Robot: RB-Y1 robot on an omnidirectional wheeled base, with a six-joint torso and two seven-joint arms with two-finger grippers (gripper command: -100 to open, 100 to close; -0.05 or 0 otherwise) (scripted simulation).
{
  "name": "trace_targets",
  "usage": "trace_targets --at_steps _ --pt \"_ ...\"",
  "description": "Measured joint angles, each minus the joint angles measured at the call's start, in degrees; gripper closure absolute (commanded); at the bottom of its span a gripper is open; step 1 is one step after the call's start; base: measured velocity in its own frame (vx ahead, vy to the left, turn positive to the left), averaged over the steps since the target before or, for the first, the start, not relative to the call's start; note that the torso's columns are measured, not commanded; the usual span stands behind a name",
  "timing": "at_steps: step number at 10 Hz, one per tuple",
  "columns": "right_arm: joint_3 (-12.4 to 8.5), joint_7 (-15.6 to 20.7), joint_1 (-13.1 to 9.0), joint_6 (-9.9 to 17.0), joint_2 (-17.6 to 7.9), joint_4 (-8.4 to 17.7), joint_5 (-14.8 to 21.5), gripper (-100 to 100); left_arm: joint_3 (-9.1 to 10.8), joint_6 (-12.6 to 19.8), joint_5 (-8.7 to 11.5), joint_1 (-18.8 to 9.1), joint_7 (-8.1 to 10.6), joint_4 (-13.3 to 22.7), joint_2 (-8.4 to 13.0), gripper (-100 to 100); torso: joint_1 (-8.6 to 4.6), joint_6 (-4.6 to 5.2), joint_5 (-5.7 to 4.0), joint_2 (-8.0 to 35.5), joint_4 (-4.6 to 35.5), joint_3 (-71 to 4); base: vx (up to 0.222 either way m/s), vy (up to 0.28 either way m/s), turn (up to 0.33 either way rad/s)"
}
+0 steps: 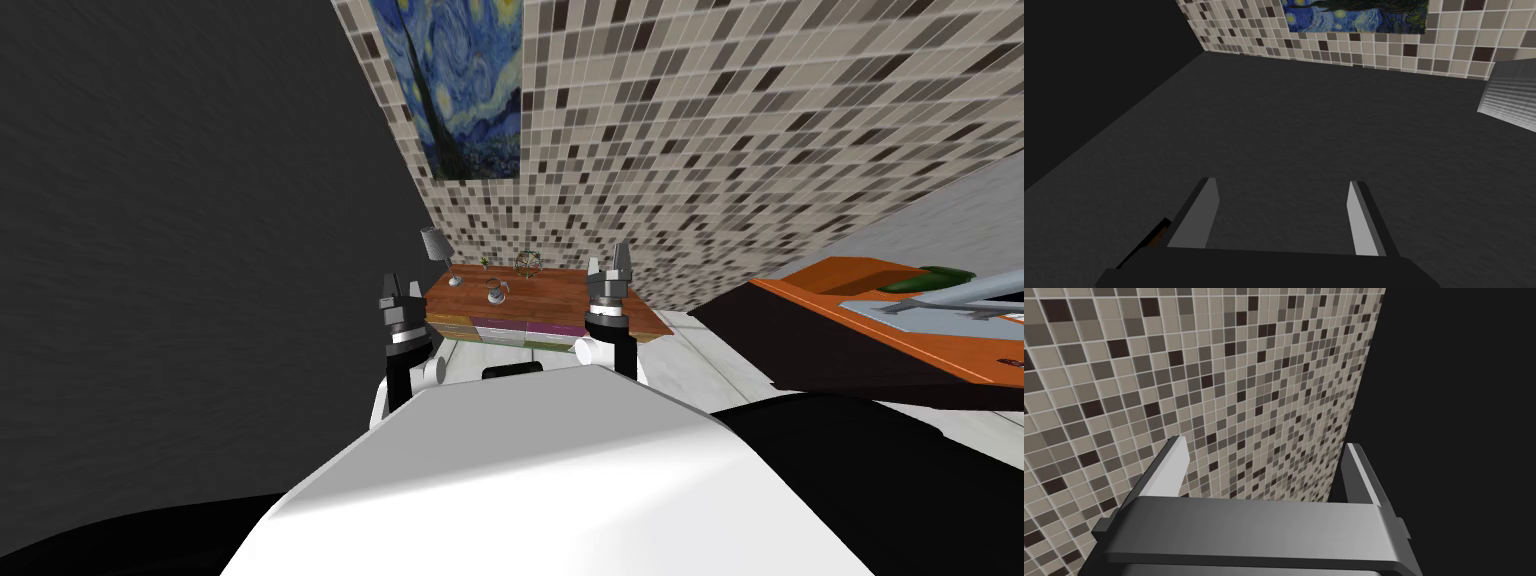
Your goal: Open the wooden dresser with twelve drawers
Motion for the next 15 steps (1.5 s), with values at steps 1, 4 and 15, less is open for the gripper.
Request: trace_targets --at_steps 1,4,15 --pt "0.0 0.0 0.0 0.0 0.0 0.0 0.0 0 0.0 0.0 0.0 0.0 0.0 0.0 0.0 0 0.0 0.0 0.0 2.3 2.3 -4.7 0.0 0.0 0.0" --pt "0.0 0.0 0.0 0.0 0.0 0.0 0.0 0 0.0 0.0 0.0 0.0 0.0 0.0 0.0 0 0.0 0.0 0.0 14.2 14.2 -28.5 0.0 0.0 0.0" --pt "2.6 0.7 -0.4 6.0 -5.1 2.8 3.4 -100 0.0 0.0 0.0 0.0 0.0 0.0 0.0 0 0.0 -0.01 0.0 42.3 42.3 -84.6 -0.002 0.002 0.064"
